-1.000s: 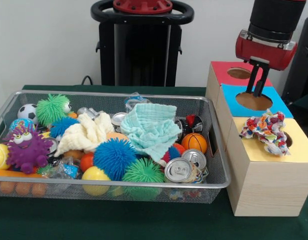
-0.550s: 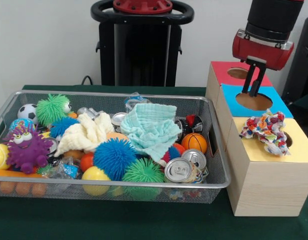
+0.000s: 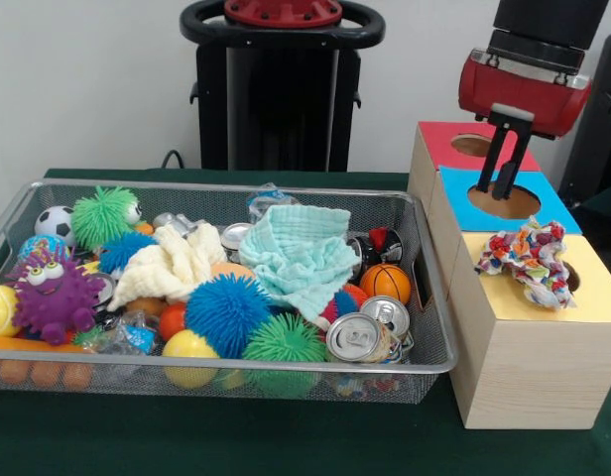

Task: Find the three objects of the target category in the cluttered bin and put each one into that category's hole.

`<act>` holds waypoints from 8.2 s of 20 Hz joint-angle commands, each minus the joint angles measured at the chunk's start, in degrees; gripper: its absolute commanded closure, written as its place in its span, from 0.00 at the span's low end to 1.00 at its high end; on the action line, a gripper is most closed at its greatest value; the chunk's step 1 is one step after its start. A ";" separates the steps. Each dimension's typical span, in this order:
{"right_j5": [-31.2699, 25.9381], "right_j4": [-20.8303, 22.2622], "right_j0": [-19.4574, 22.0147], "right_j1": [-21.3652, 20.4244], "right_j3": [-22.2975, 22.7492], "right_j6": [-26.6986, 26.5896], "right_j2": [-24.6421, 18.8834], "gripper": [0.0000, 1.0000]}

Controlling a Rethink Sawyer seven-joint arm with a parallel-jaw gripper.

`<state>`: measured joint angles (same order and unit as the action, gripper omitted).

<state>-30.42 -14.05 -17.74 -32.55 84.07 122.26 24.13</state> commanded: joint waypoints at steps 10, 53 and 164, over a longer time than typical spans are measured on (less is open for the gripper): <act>8.57 -8.06 -2.51 6.86 -2.30 19.65 1.31 1.00; 20.73 -16.53 6.07 4.08 12.78 16.13 -16.06 1.00; 0.85 -5.61 2.98 4.58 4.48 3.33 -5.53 1.00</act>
<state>-14.70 -23.40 -19.09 -22.20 83.98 124.82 21.49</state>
